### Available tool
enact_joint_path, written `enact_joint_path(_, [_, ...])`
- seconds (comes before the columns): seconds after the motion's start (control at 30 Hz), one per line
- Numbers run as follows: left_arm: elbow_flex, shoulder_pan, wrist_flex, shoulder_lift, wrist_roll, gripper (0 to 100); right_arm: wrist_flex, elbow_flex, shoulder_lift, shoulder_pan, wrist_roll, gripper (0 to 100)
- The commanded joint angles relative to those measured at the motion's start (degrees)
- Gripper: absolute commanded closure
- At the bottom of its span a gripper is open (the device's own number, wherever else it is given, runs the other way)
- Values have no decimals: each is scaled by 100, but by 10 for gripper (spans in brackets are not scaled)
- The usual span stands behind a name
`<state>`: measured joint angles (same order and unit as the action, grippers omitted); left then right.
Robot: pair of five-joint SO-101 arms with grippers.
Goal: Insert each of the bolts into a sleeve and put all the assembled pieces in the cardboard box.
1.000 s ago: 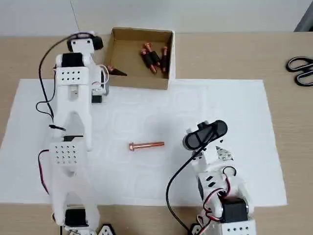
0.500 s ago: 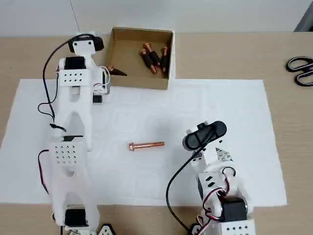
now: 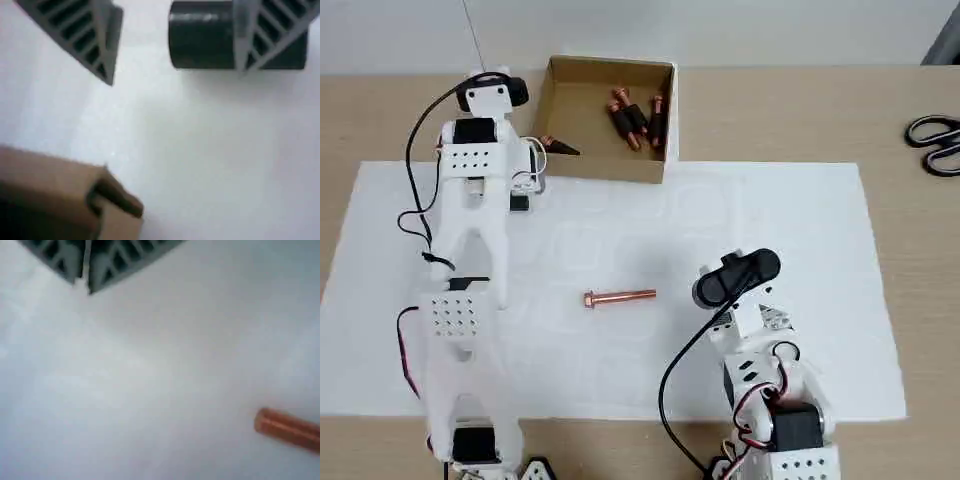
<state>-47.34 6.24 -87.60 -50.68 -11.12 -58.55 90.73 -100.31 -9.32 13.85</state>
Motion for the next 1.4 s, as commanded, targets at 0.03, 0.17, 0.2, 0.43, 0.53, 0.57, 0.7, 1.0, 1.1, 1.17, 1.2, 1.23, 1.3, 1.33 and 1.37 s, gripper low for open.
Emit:
enact_joint_path(0.03, [119,35,-378,44,-123,848,66,-44,-31,13,0,992])
enact_joint_path(0.17, [110,35,-571,44,-132,848,66,-35,-31,13,0,992])
enact_joint_path(0.2, [84,35,-589,53,-132,848,66,-35,-31,13,0,992])
enact_joint_path(0.43, [-470,35,-387,53,-97,848,66,-35,-31,13,0,993])
enact_joint_path(0.53, [-875,35,-387,53,-88,848,66,-35,-31,13,0,993])
enact_joint_path(0.57, [-1015,35,-422,53,-88,848,66,-35,-31,13,0,993])
enact_joint_path(0.7, [-1314,35,-598,53,-79,848,66,-35,-31,31,0,993])
enact_joint_path(1.0, [-1314,290,-1125,44,-79,848,66,-26,-31,31,0,993])
enact_joint_path(1.1, [-1349,281,-1284,105,-79,848,66,-26,-31,22,0,993])
enact_joint_path(1.17, [-1358,246,-1284,105,-79,848,66,-26,-31,4,0,993])
enact_joint_path(1.2, [-1323,220,-1284,105,-18,848,66,-26,-31,4,0,993])
enact_joint_path(1.23, [-1314,193,-1284,70,26,848,66,-26,-31,4,0,993])
enact_joint_path(1.3, [-1174,158,-1284,53,35,848,66,-18,-31,4,0,993])
enact_joint_path(1.33, [-1086,158,-1284,53,35,848,66,-18,-31,4,0,993])
enact_joint_path(1.37, [-998,158,-1284,53,35,848,66,-18,-31,4,0,993])
